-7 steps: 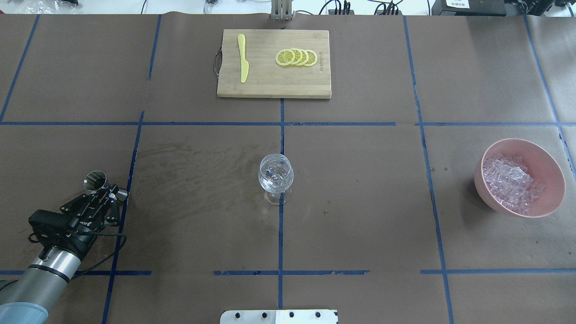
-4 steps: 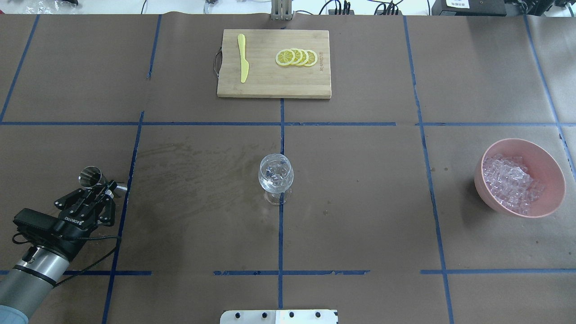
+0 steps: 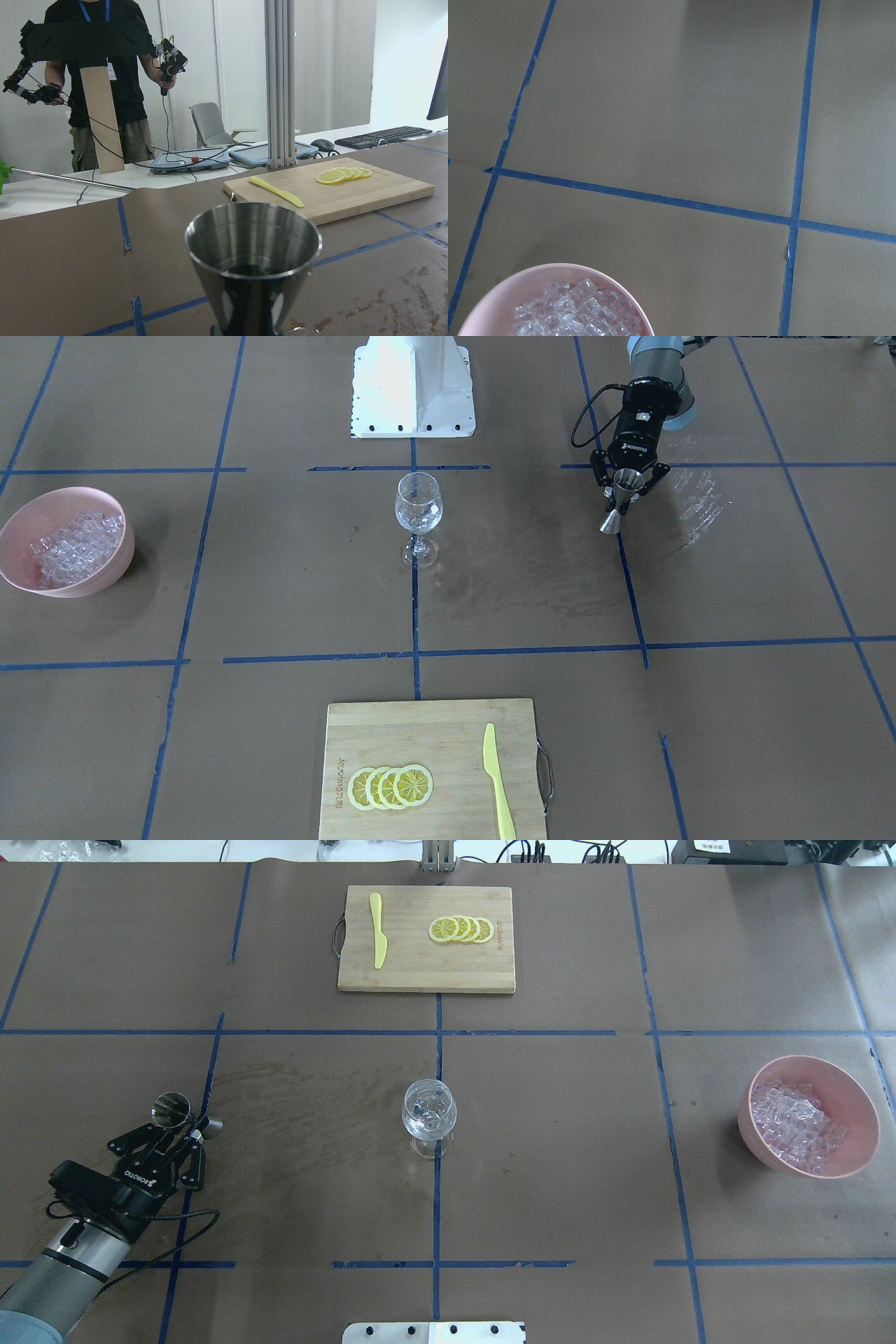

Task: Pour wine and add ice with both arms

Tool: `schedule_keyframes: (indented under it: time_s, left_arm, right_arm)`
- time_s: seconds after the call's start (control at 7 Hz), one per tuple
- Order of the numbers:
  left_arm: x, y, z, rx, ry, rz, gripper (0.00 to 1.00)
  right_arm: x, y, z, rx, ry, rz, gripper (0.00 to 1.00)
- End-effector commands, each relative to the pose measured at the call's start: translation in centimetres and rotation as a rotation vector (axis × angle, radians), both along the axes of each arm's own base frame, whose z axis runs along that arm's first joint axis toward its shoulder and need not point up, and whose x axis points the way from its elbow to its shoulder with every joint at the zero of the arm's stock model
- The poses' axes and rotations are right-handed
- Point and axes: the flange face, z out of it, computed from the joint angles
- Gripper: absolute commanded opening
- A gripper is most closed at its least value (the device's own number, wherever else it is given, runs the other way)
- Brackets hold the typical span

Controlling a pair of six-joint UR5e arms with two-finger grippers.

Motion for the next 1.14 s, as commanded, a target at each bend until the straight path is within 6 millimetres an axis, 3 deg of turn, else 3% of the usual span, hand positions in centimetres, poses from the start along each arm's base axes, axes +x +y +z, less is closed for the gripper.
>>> schedule_keyframes:
  time_s: [0.0,0.43,0.71,1.0]
  left_arm:
    - [0.6,0.1,-1.5,0.015,0.022,0.036,0.00]
    - [3.7,-0.3,-6.5,0.057,0.045,0.017,0.00]
    - [5.5,-1.1,-9.4,0.101,-0.058,0.000,0.00]
    - [7.5,-1.6,-13.3,0.109,-0.051,-0.004,0.00]
  right_arm:
    - [0.0,0.0,-0.1,0.001,0.000,0.000,1.00]
    - [0.0,0.0,0.1,-0.001,0.001,-0.001,1.00]
    - [0.0,0.0,0.1,-0.001,0.001,-0.001,1.00]
    - [0.0,0.0,0.2,-0.004,0.001,-0.001,1.00]
